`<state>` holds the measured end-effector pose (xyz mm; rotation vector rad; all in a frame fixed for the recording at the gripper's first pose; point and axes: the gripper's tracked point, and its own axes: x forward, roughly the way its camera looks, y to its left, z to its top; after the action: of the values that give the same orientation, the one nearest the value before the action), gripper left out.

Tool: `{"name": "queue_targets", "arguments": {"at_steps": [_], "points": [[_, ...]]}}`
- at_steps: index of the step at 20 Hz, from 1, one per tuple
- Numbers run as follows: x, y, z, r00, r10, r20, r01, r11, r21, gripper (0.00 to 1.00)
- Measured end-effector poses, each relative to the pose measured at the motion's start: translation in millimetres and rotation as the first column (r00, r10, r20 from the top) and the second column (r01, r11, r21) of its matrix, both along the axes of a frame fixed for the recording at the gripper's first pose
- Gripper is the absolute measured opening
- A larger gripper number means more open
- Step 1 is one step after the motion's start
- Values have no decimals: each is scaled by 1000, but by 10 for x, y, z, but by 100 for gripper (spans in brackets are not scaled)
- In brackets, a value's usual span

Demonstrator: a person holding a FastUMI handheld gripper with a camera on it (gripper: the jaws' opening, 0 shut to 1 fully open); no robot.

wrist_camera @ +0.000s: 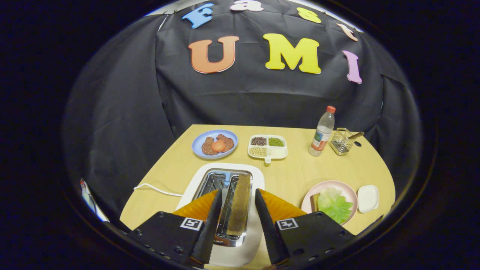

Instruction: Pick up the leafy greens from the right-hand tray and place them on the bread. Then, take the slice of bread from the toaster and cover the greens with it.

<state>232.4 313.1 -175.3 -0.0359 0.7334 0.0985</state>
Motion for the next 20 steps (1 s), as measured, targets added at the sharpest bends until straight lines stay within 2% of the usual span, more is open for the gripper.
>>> {"name": "queue_targets", "arguments": {"at_steps": [2,5,12,20], "points": [[10,-1,15,1000,14,9,-14,1000,5,57],[-6,33,4,1000,19,10,-19,1000,21,13],[-103,61,336,995,38,94,-39,999,10,13],[-262,118,1037,963,84,255,-91,996,16,12]]}}
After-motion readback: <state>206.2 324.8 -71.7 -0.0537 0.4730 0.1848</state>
